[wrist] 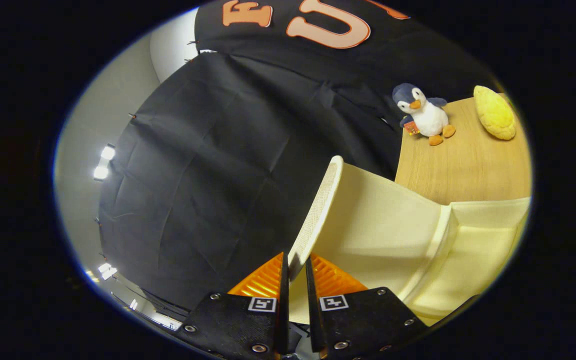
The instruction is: Open the storage box then place both shoes into the box .Put the left shoe in first, then the right shoe, with the right side of both shoes facing outward in a uniform manner.
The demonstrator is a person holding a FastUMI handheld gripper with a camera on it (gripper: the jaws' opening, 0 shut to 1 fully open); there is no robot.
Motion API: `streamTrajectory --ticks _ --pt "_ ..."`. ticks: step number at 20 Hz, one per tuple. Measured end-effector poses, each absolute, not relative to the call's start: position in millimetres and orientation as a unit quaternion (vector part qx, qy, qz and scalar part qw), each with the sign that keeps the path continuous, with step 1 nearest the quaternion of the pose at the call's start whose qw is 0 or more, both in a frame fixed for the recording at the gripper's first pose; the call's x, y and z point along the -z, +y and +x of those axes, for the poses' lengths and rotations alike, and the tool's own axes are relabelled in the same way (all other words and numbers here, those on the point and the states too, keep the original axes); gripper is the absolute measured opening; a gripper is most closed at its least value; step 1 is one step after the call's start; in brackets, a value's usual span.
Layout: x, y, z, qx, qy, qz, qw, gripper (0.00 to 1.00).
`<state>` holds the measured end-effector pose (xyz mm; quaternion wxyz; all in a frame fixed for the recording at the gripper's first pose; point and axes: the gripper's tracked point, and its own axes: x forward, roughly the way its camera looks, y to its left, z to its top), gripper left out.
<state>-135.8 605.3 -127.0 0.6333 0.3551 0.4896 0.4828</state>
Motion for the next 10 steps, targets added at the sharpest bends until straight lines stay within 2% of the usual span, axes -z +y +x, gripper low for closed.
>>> streamTrajectory --ticks 2,4,5,6,7,9,10 --pt "133.8 627.9 -134.9 -0.472 0.503 0.357 0.630 0.17" --pt "141.1 635.6 -135.8 -0.471 0.511 0.346 0.630 0.32" --pt "145.8 633.2 -135.5 -0.472 0.509 0.337 0.636 0.47" --pt "153.2 627.2 -131.8 -0.472 0.505 0.325 0.645 0.55" --pt "158.1 618.7 -129.9 -0.467 0.501 0.312 0.659 0.67" --pt "173.9 591.7 -120.2 -0.450 0.496 0.284 0.687 0.79" --pt "180.7 576.1 -115.3 -0.441 0.495 0.271 0.698 0.81"
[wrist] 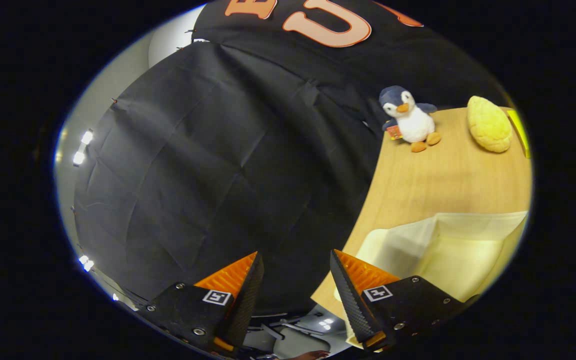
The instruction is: Open the storage box then place both shoes into the box .Put the left shoe in first, then the right shoe, with the right side of both shoes facing outward in a uniform manner.
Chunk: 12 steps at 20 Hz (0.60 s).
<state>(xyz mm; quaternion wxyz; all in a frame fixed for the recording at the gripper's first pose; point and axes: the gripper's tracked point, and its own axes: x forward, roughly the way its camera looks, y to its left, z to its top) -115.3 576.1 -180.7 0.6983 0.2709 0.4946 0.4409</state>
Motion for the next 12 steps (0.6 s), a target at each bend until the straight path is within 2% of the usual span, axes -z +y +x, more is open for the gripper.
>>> streamTrajectory --ticks 3,8,12 --pt "205.9 514.5 -97.5 -0.407 0.487 0.241 0.734 0.89" --pt "238.5 407.6 -75.5 -0.335 0.467 0.196 0.794 0.92" --pt "259.7 331.1 -94.0 -0.297 0.474 0.174 0.811 0.94"
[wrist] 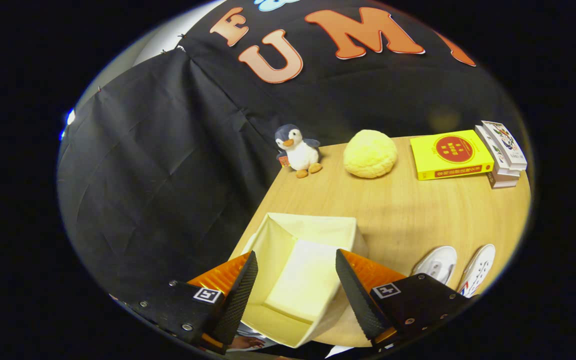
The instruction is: Open the storage box then place both shoes into the box .Put the left shoe in first, then the right shoe, with the right side of both shoes facing outward in a uniform manner.
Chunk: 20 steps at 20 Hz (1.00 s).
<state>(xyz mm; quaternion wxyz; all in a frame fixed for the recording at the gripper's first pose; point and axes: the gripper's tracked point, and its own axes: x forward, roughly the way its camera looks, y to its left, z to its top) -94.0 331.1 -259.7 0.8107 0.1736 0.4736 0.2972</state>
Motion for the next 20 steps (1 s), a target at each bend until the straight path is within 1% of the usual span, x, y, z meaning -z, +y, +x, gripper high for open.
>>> streamTrajectory --ticks 2,7,12,14,16,20 --pt "276.2 291.2 -106.4 -0.276 0.479 0.147 0.820 0.96" --pt "321.5 208.1 -130.2 -0.205 0.505 0.109 0.831 0.96" --pt "361.2 162.2 -156.6 -0.166 0.530 0.069 0.829 0.94" --pt "377.8 150.0 -166.4 -0.159 0.540 0.050 0.825 0.91" --pt "392.2 144.8 -176.2 -0.156 0.550 0.036 0.820 0.86" --pt "416.8 139.0 -175.6 -0.133 0.554 0.027 0.821 0.77"
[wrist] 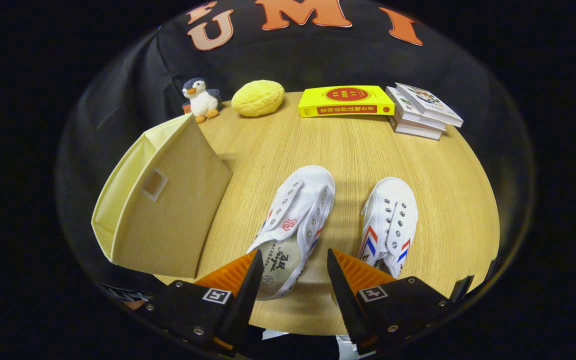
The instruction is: Open the storage box then place both shoes into the box .Put the left shoe in first, then the right shoe, with the right side of both shoes facing outward in a uniform manner.
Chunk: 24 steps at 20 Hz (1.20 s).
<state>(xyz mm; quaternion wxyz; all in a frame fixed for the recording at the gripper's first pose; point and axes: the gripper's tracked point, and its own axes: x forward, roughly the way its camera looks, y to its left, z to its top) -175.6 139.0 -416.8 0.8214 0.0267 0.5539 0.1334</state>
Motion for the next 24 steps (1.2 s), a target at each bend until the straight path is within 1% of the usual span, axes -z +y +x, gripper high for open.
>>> streamTrajectory --ticks 3,4,5,6,7,8,11,14,16,19,21,23,24 --pt "433.7 138.9 -167.7 -0.115 0.555 0.037 0.823 0.69" --pt "438.6 139.5 -163.8 -0.113 0.550 0.037 0.826 0.66" --pt "444.2 144.4 -164.7 -0.119 0.548 0.038 0.827 0.61" --pt "448.9 147.6 -166.8 -0.122 0.548 0.033 0.827 0.59" --pt "449.1 147.1 -167.1 -0.125 0.541 0.021 0.832 0.50" --pt "450.4 145.7 -168.7 -0.132 0.537 0.000 0.833 0.46" --pt "448.5 142.2 -180.3 -0.152 0.535 -0.027 0.831 0.43" --pt "450.2 138.5 -171.5 -0.143 0.527 -0.023 0.838 0.42" --pt "452.7 138.0 -152.3 -0.125 0.510 -0.017 0.851 0.42" --pt "450.1 139.9 -125.9 -0.104 0.468 0.010 0.877 0.36" --pt "458.8 136.7 -122.5 -0.092 0.468 0.006 0.879 0.32" --pt "465.9 132.7 -125.2 -0.079 0.472 -0.005 0.878 0.31" --pt "466.7 131.4 -124.8 -0.077 0.470 -0.006 0.879 0.28"
